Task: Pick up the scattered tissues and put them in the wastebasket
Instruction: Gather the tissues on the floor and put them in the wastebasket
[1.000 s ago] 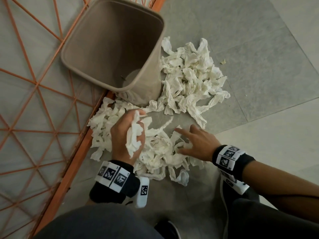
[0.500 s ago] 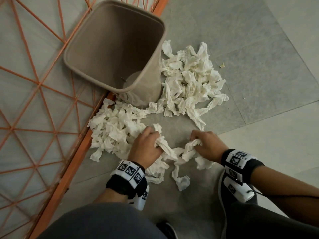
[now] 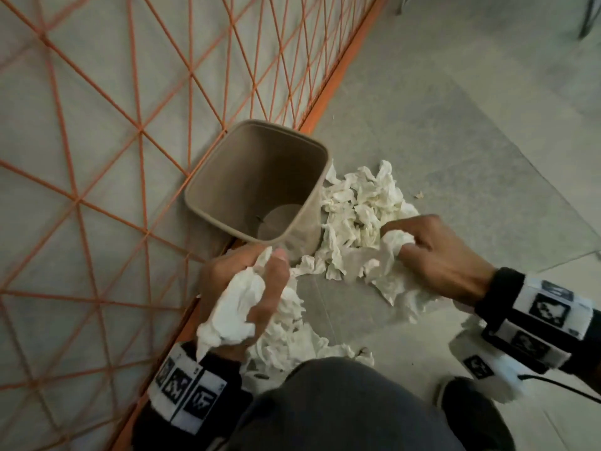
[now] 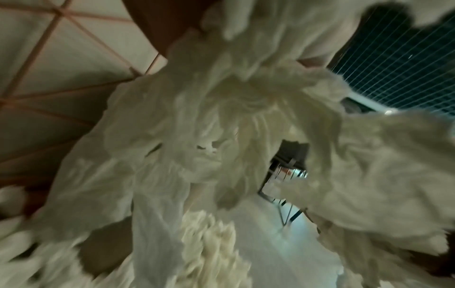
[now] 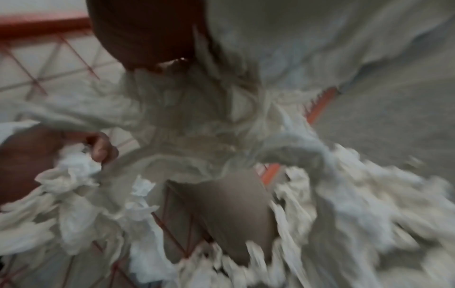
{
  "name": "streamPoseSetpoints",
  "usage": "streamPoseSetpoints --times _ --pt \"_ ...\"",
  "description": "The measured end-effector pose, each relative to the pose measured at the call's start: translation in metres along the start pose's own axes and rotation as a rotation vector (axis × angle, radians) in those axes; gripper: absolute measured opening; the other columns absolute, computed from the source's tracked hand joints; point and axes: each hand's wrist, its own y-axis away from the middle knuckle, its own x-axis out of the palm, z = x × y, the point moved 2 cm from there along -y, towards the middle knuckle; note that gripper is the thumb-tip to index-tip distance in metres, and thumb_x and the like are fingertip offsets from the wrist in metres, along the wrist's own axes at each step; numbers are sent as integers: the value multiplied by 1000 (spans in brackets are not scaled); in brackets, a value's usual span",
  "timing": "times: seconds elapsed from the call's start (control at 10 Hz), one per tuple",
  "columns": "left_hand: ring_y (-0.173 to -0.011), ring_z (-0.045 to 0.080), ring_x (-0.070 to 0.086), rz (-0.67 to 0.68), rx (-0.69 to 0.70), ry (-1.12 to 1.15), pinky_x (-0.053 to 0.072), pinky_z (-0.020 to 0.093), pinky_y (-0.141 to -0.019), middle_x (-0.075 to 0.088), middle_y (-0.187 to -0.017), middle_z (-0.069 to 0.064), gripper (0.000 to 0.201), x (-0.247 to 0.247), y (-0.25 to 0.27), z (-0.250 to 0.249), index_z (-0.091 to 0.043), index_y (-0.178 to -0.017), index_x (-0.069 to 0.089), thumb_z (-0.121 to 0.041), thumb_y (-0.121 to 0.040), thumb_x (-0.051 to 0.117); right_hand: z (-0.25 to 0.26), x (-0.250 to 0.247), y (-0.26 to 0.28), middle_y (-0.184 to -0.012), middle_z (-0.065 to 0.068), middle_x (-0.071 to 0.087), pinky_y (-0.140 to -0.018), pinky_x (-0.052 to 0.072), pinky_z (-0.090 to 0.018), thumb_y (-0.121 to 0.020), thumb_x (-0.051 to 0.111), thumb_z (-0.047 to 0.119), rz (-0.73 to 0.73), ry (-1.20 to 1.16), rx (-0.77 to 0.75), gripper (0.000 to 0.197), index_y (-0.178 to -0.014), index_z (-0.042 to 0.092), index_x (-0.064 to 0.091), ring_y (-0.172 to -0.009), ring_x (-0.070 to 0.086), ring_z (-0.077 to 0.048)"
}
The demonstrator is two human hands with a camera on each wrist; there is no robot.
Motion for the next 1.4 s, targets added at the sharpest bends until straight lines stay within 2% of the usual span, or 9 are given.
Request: streamPoseSetpoints --times 0.1,0.2,0.3,0.4,0.5,0.8,0.9,1.1,1.4 --pt "-55 -16 55 -157 -131 167 42 2 -54 58 -54 -28 30 -17 -30 -45 -38 -62 45 -45 -88 58 43 -29 -22 -66 -16 52 -49 43 -44 -77 39 31 -108 -78 -40 48 -76 -15 53 -56 48 -30" --pt "-57 -5 57 -232 -331 309 52 8 -73 52 -67 -16 42 -37 -52 -13 -32 -70 48 -56 -60 82 90 -43 -56 -68 -5 56 -59 46 -42 -80 39 29 -147 -148 -94 38 -74 -5 56 -62 55 -25" --pt "-57 1 53 -61 -567 429 52 16 -76 45 -74 -5 42 -47 -76 -32 -22 -70 43 -43 -71 80 125 -42 -90 -92 -2 74 -81 57 -40 -89 36 34 -37 -376 -63 39 -92 10 67 -87 71 -23" --pt "-74 12 53 -277 -106 220 44 12 -70 53 -82 4 15 -65 -117 -78 -14 -80 46 -19 -93 52 155 -33 -117 -104 -6 72 -90 56 -38 -90 36 13 -14 -465 -97 31 -106 11 62 -98 70 -21" --pt "-90 20 51 -188 61 65 41 23 -78 52 -108 13 27 -61 -132 -63 -15 -101 42 -21 -76 52 161 -13 -138 -116 -16 67 -93 54 -49 -80 39 1 -99 -491 -99 37 -112 4 59 -104 67 -30" --pt "-146 28 21 380 -153 -407 23 38 -117 11 -161 5 80 -33 -122 25 -25 -151 17 -29 -86 62 94 52 -163 -113 -11 65 -91 53 -53 -72 65 26 16 -129 12 44 -114 16 57 -103 63 -28" --pt "-145 27 25 477 -116 -525 30 42 -116 18 -160 3 77 -44 -117 30 -26 -148 29 -32 -79 63 95 51 -156 -129 3 55 -98 50 -45 -64 76 22 196 110 7 63 -123 24 55 -114 56 -21" --pt "-87 13 66 103 -44 -431 55 37 -83 71 -106 -9 20 -82 -86 4 -37 -104 66 -35 -86 57 108 35 -136 -129 3 57 -96 49 -42 -73 70 36 269 359 -40 60 -129 30 51 -114 57 -21" --pt "-94 3 63 142 -263 -217 54 29 -81 68 -100 -18 14 -23 43 60 -32 -99 68 -36 -88 61 42 23 -77 -121 7 61 -80 49 -20 -86 53 13 -283 146 -13 36 -119 26 62 -98 60 -9"
